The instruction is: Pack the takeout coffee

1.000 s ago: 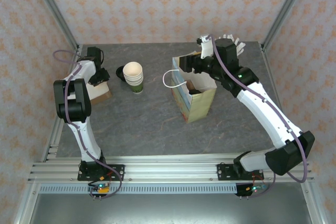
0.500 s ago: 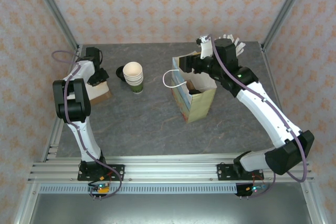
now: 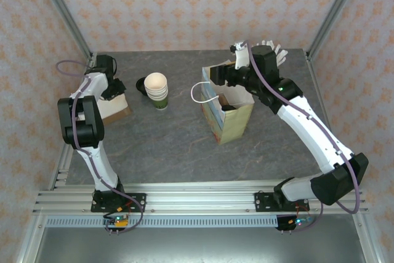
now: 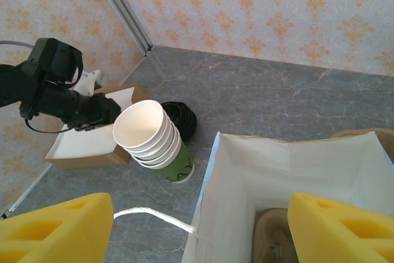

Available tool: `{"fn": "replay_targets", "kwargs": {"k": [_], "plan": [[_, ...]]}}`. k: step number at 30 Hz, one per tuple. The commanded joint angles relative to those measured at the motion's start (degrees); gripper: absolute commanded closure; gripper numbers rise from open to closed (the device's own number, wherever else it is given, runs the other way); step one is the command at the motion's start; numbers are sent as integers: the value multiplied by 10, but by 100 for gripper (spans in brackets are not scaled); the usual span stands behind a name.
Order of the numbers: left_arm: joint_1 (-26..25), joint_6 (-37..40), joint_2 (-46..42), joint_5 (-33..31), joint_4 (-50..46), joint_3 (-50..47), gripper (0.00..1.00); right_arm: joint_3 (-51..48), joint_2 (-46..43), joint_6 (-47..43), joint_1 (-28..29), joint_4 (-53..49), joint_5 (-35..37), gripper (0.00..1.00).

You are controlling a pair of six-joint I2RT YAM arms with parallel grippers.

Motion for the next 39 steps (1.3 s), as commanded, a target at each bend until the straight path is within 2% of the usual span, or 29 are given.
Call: {"fn": "replay_targets", "kwargs": {"k": [1,4,11,18,24,32,39], "plan": [[3,-1,-8,4,5,9,63,17,3,5,3,4,-10,25],[3,1,10,-1,4,17,54,17,5,5,3,2,-10,25],[3,8,52,1,-13,42,49,19,6,4,3,-1,-8,25],[3,6,56,-3,-9,31,58,18,10,5,3,-2,-10,25],[3,2,45,-6,-4,25,62,22,14,5,3,-4,-11,25],[4,-1,24,-10,-3,22,62,22,18,5,3,-5,-13,25],[3,-2,17,-11,-4,23,69,26,20,5,3,-6,-16,25]]}}
